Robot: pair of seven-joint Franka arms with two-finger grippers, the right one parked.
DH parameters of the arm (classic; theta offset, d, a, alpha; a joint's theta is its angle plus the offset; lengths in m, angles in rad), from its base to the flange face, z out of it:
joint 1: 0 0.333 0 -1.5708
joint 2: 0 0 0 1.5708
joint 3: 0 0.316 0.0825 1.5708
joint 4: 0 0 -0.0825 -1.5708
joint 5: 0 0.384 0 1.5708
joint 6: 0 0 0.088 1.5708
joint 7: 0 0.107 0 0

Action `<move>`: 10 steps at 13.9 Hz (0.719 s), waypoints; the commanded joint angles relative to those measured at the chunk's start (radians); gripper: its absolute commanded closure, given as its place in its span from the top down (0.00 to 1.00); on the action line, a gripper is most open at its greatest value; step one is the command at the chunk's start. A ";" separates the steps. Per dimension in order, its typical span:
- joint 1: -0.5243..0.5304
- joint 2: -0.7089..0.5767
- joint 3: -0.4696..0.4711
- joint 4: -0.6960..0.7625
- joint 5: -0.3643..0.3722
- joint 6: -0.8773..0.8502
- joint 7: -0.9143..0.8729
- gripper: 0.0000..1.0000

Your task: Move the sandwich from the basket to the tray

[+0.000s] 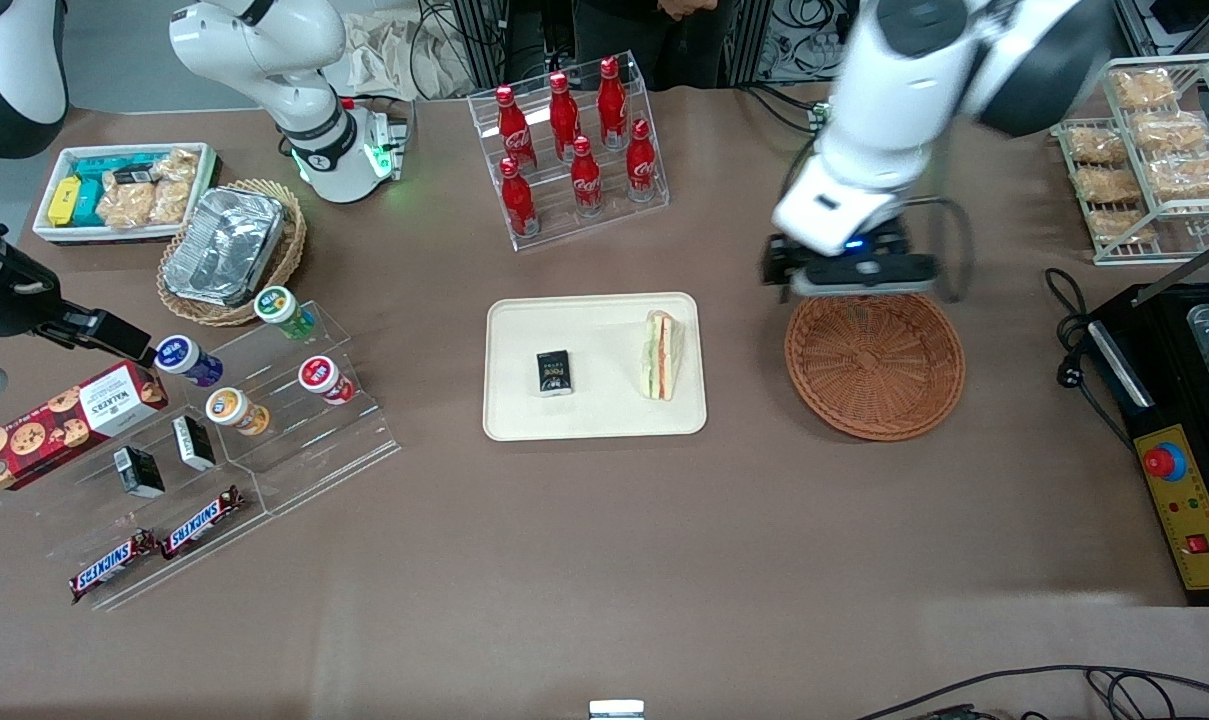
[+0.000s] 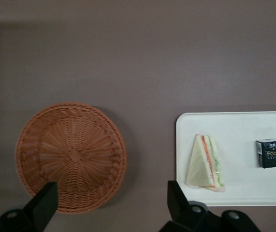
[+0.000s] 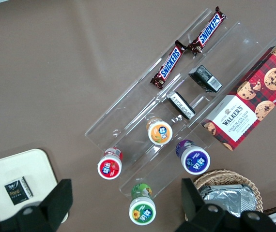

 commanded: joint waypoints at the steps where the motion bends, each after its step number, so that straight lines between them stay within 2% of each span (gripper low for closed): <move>1: -0.007 -0.028 0.082 0.003 -0.024 -0.024 0.032 1.00; 3: -0.004 -0.037 0.116 0.003 -0.027 -0.024 0.034 1.00; 5: 0.006 -0.049 0.132 -0.009 -0.029 -0.036 0.153 1.00; 6: 0.099 -0.057 0.102 -0.015 -0.035 -0.068 0.187 1.00; 7: 0.144 -0.070 0.035 -0.016 -0.041 -0.087 0.207 1.00; 10: 0.233 -0.101 0.014 -0.045 -0.044 -0.098 0.300 1.00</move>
